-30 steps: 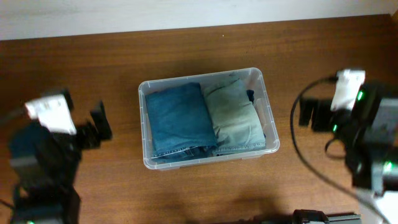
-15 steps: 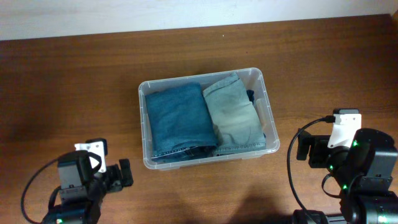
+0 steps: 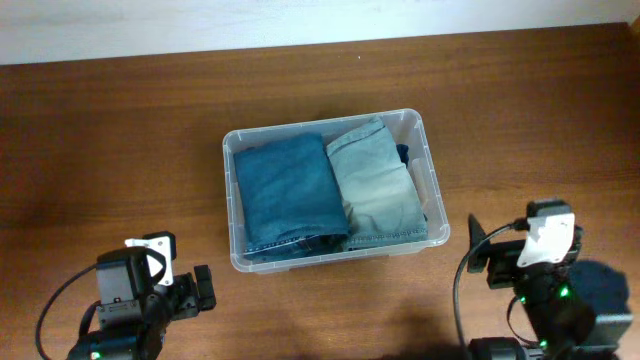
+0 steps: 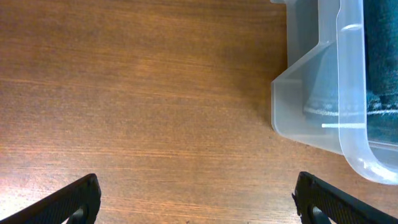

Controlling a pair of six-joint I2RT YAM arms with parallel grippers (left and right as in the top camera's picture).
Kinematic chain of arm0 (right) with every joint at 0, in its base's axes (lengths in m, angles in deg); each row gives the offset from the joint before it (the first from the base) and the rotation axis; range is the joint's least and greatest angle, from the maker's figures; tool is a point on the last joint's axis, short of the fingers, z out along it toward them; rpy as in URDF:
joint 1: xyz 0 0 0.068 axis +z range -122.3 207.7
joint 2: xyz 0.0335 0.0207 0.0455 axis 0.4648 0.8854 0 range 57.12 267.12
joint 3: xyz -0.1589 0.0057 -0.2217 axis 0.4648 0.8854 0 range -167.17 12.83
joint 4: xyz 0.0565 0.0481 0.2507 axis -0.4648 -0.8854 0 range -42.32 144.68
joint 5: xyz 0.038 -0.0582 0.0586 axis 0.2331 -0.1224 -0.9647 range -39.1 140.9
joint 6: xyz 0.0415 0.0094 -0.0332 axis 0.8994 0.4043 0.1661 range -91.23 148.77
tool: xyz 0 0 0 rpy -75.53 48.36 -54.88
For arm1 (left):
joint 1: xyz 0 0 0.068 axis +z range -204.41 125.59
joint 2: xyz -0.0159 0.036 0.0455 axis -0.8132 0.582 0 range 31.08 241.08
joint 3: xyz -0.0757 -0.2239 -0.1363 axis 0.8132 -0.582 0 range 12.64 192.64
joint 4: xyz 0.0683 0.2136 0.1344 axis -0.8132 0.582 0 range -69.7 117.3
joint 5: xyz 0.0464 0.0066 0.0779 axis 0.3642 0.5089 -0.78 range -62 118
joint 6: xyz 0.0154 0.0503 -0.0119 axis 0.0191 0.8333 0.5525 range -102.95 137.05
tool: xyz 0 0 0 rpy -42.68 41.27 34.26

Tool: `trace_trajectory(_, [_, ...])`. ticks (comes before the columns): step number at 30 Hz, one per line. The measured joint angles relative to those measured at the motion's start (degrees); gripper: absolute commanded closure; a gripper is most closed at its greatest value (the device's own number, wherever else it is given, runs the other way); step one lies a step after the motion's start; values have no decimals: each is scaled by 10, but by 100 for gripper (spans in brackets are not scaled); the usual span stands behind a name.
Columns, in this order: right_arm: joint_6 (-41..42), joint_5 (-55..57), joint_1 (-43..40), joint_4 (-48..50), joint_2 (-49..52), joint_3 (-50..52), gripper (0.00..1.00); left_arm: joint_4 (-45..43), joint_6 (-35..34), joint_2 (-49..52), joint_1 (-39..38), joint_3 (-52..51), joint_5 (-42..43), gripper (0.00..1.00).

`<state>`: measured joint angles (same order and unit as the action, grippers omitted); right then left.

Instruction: Pack container

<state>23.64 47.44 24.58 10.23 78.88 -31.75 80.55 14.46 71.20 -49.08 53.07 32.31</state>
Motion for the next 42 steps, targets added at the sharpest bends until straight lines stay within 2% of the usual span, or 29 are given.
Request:
trace_trajectory(5, [0,-27,-2,133,-89,148,1,0,0,0,0,-1,0,1])
trace_trajectory(6, [0,-38,-2,196,-117,196,2,0,0,0,0,-1,0,0])
trace_trajectory(10, [0,-64,-6,330,-174,303,2,0,0,0,0,-1,0,1])
trace_trajectory(15, [-1,-68,-8,439,-208,403,2,0,0,0,0,-1,0,1])
trace_trajectory(19, [0,-68,-8,414,-209,439,1,0,0,0,0,-1,0,1])
trace_trajectory(42, [-1,-67,-8,413,-207,440,2,-1,0,-17,0,-2,0,1])
